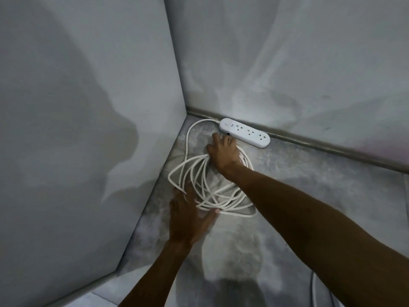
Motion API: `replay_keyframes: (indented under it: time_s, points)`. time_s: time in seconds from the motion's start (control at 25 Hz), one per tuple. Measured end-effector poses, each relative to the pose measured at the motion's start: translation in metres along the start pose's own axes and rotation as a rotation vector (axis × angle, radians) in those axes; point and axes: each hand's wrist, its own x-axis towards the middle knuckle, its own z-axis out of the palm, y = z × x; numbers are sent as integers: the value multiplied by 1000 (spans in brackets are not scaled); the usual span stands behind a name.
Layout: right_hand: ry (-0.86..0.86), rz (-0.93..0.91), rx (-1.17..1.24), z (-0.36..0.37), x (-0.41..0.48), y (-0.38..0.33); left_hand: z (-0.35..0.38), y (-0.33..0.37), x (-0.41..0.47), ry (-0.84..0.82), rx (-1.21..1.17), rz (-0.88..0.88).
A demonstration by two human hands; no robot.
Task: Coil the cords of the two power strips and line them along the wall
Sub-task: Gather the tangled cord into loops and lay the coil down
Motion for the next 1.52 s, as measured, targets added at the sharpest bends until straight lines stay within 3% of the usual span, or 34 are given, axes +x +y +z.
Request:
replay_keyframes:
  time_s: [0.16, 0.28, 0.36, 0.44, 0.56, 0.64, 0.8, 0.92, 1.12, 1.52]
  points:
    - [-100, 18, 238, -10, 21, -4, 14, 7, -7, 4, 71, 14]
    - [-215, -194, 511, -44, 32, 18, 18, 22, -4, 8, 245, -43]
    - [-76, -168, 505, -53, 15, 33, 14, 32, 0, -81, 356, -147]
    - [113, 36, 576, -43, -32, 37, 6, 39, -4, -73, 346, -166]
    - [170, 259, 707, -17, -102, 25, -11, 42, -10, 154, 262, 80]
    - [176, 342, 695, -6, -124, 14, -20, 36, 9, 197, 258, 315]
    - [33, 488, 642, 10, -135, -17, -40, 19, 72, 14, 489, 599]
    - [-98, 518, 630, 34, -135, -30, -36, -7, 84, -133, 671, 642]
    - [-9, 424, 540, 47, -107, -14, -26, -29, 80, -87, 550, 588]
    - [0, -32, 397, 53, -39, 47, 7, -22, 58, 1, 464, 403]
